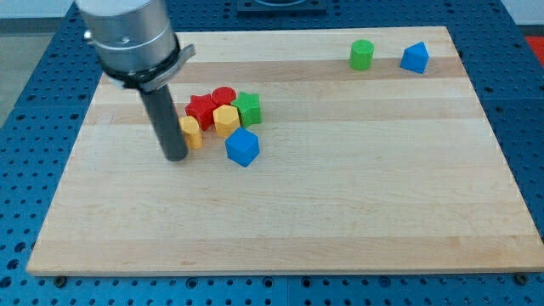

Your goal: Place the arm at the bottom right of the blue cube

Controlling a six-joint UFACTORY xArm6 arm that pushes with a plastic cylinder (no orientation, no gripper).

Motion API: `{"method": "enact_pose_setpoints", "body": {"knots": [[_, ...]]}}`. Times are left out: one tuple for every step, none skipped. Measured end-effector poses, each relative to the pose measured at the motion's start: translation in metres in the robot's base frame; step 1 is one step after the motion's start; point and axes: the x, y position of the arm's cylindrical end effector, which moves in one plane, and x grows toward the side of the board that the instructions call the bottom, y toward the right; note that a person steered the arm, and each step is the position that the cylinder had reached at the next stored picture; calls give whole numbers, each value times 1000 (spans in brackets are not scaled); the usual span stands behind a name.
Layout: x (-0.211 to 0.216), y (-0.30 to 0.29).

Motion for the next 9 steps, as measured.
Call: {"method": "enact_pose_setpoints", "body": {"knots": [[5, 1], [28, 15], [40, 89], [37, 141], [34, 111], [28, 68], [70, 95], [42, 156], [16, 129]]}}
